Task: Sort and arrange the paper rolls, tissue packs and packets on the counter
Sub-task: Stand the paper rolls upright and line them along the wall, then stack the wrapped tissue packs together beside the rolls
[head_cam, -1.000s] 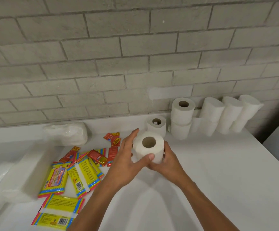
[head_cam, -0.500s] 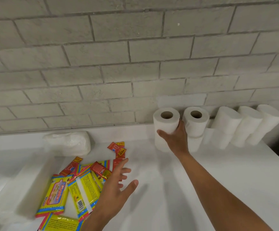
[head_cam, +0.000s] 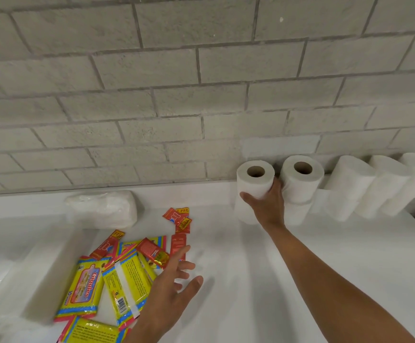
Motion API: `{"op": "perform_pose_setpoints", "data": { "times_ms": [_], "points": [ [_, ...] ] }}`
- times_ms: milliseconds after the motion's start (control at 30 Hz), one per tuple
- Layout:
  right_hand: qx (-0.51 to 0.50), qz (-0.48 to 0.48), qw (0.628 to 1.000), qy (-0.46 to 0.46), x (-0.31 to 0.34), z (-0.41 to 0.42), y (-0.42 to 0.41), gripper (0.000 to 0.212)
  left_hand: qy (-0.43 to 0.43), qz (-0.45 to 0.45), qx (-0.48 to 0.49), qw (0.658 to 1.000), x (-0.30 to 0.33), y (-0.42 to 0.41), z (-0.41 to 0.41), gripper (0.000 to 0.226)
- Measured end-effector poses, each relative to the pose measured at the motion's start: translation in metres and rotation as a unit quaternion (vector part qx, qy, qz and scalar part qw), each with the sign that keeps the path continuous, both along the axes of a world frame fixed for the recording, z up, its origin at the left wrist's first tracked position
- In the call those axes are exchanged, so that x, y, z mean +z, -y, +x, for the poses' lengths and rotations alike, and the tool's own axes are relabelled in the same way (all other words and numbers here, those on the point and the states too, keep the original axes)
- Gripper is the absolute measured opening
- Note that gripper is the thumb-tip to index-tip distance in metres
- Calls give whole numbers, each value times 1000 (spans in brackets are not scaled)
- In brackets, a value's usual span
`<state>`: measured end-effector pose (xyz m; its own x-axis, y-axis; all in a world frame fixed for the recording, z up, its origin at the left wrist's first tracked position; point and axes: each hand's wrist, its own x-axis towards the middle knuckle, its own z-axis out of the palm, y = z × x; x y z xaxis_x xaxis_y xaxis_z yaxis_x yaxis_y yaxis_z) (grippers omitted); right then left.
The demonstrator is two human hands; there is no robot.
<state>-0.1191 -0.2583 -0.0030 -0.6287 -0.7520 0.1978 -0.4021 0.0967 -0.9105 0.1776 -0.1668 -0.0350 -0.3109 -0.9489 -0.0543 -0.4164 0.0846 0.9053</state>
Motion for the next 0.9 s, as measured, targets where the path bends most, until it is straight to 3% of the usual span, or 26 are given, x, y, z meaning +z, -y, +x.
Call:
{"op": "perform_pose_setpoints", "data": {
  "times_ms": [233,533,733,900],
  "points": [
    [16,1,1000,10,2,0,-2,103,50,-28,-8,998,-11,3,1,49],
    [29,66,996,49,-3,0,-25,116,186,-163,-6,969,1,57,-9,33],
    [34,122,989,81,-9,13,-57,101,320,-182,-7,930,3,98,-22,42],
    [56,133,987,77,-21,38,-82,84,405,-190,-63,892,-15,123,-23,54]
  ]
}}
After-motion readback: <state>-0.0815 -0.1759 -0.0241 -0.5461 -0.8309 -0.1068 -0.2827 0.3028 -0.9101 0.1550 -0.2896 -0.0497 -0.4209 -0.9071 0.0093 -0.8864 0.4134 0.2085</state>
